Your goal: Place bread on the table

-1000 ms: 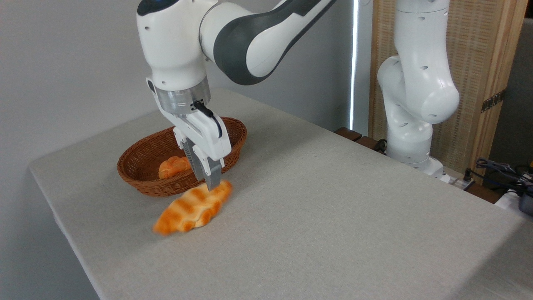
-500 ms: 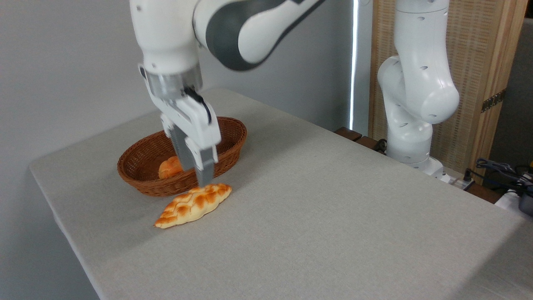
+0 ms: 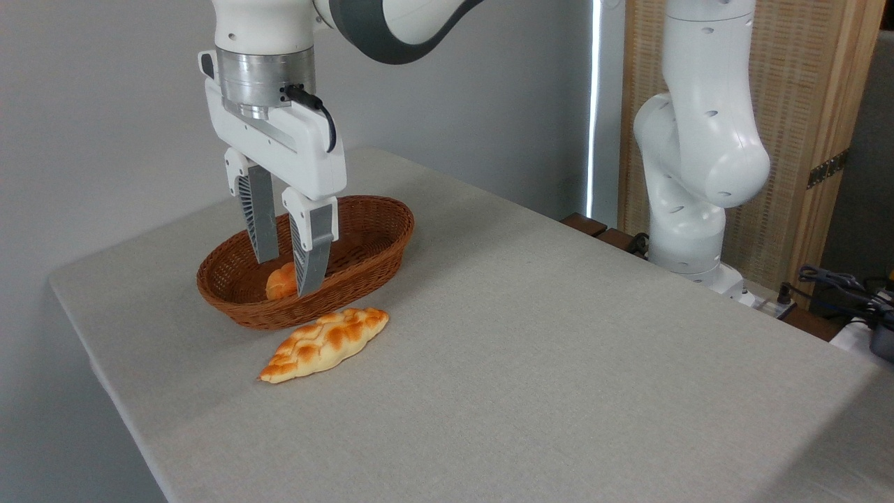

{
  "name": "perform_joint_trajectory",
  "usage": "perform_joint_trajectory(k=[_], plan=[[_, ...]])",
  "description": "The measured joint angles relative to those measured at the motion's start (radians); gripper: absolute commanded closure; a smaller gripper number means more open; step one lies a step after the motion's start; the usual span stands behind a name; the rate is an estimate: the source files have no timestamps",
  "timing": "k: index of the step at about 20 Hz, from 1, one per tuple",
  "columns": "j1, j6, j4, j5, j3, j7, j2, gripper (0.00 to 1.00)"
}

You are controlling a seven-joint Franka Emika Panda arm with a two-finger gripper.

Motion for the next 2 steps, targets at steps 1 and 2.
perform_joint_trajectory(k=[1,2], plan=[[0.0,0.0,0.0,0.002,-0.001,-0.01,0.002,0.0],[0.0,0.0,0.0,0.004,-0.001,-0.013,0.004,0.0]])
